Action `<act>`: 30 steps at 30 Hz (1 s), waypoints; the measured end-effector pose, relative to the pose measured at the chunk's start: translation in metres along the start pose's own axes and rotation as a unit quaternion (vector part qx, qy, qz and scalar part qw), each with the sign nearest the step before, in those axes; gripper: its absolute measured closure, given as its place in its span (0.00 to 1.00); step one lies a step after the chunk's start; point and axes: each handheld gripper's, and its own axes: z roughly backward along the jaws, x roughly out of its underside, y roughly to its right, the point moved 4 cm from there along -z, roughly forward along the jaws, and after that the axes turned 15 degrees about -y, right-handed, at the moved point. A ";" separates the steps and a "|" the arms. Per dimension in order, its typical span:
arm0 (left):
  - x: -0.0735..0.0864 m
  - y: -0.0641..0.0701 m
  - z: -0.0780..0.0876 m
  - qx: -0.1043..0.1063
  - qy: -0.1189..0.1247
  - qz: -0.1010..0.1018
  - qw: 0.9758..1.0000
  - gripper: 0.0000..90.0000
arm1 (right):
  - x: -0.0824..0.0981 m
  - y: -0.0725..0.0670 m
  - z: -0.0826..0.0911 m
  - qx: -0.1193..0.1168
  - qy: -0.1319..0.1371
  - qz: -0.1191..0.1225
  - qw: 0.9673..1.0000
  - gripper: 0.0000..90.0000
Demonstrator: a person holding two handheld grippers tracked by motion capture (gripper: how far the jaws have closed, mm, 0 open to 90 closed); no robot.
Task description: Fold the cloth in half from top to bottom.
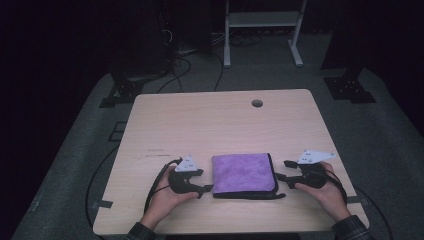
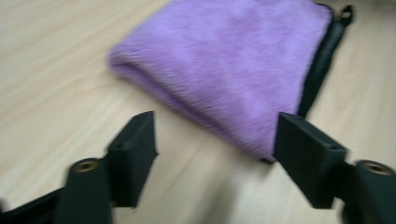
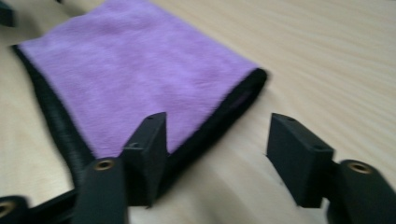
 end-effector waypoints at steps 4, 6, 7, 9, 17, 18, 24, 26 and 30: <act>0.012 -0.011 0.010 -0.031 -0.005 0.014 0.999 0.22 | 0.007 0.012 0.003 0.022 0.000 -0.018 1.000 0.30; 0.019 -0.016 0.015 -0.042 -0.006 0.020 0.999 0.21 | 0.010 0.016 0.003 0.028 -0.008 -0.022 0.999 0.27; 0.023 -0.018 0.018 -0.049 -0.007 0.024 0.999 0.20 | 0.013 0.019 0.004 0.031 -0.013 -0.026 0.999 0.26; 0.033 -0.024 0.023 -0.059 -0.011 0.033 0.998 0.19 | 0.020 0.024 0.003 0.038 -0.026 -0.032 0.998 0.23; 0.072 -0.042 0.039 -0.091 -0.033 0.071 0.993 0.12 | 0.042 0.033 0.003 0.060 -0.057 -0.048 0.995 0.19; 0.075 -0.043 0.040 -0.093 -0.036 0.072 0.992 0.11 | 0.044 0.034 0.004 0.061 -0.058 -0.051 0.995 0.19; 0.093 -0.047 0.042 -0.107 -0.052 0.077 0.990 0.09 | 0.053 0.038 0.003 0.068 -0.070 -0.065 0.993 0.17; 0.098 -0.048 0.042 -0.110 -0.055 0.077 0.989 0.09 | 0.054 0.039 0.003 0.070 -0.069 -0.063 0.993 0.17; 0.104 -0.049 0.042 -0.108 -0.054 0.080 0.989 0.06 | 0.057 0.039 0.003 0.072 -0.055 -0.069 0.994 0.15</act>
